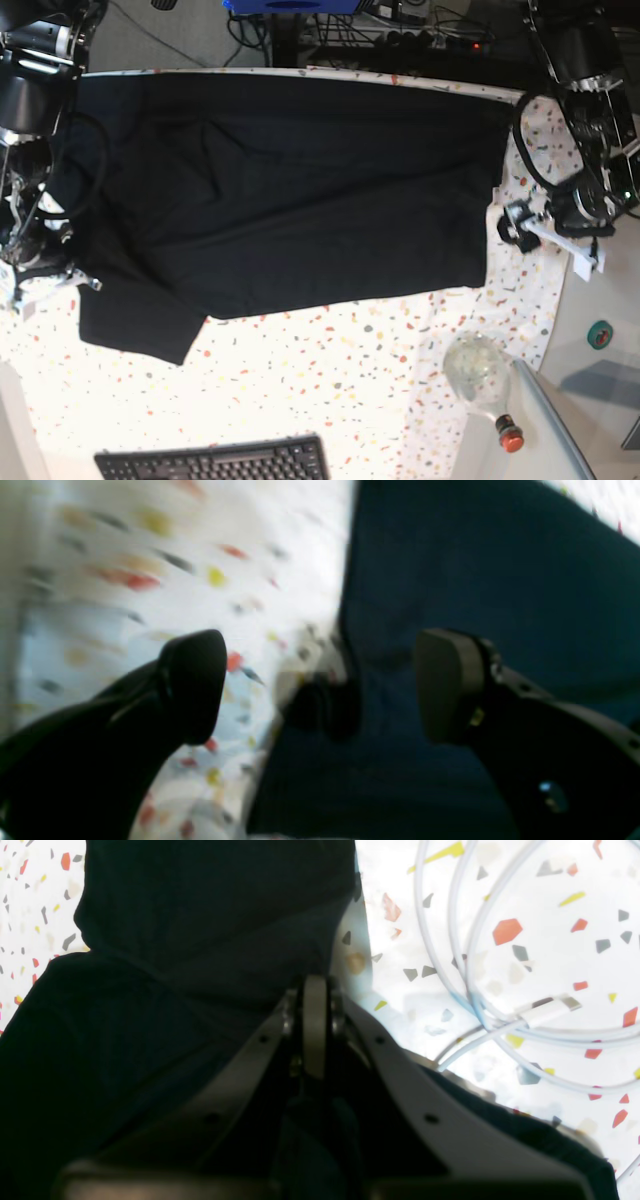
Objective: Layout the t-shirt on the table in an organized manner, then fold the t-shirt properly
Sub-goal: 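Grasp the shirt's side edges with both grippers near the hem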
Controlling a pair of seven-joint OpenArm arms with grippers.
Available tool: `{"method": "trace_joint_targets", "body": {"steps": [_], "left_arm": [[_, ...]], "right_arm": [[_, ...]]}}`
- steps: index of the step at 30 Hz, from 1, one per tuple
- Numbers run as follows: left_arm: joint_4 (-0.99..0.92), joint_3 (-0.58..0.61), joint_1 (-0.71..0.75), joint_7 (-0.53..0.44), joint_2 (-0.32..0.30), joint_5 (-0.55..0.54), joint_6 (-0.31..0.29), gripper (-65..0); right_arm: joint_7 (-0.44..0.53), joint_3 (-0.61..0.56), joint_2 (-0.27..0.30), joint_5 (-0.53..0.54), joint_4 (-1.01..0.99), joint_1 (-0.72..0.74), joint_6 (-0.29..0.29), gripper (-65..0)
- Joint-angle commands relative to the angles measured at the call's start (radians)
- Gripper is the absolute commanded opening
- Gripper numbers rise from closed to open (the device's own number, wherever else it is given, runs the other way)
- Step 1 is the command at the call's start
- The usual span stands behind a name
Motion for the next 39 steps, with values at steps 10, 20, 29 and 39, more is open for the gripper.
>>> {"method": "trace_joint_targets", "body": {"steps": [10,20,29,39], "left_arm": [[-0.539,0.303,-0.403,-0.169,-0.074,0.12,-0.086,-9.4],[-0.744,0.398,-0.496,-0.306,-0.064,0.118,-0.093,-9.4],[-0.746,0.401,-0.492,-0.309,-0.02,0.12,-0.095,-9.7],[-0.795,0.402,-0.487,-0.379,-0.003,0.12,-0.093,-11.8]], "right_arm": [[0.014,0.003,0.018,0.004,0.017,0.026,0.005,-65.0],[0.014,0.009,0.021,0.004,0.02,0.026,0.005,-65.0],[0.016,0.003,0.021,0.004,0.02,0.028,0.005,-65.0],[0.016,0.003,0.022,0.004,0.02,0.028,0.005,-65.0]]}}
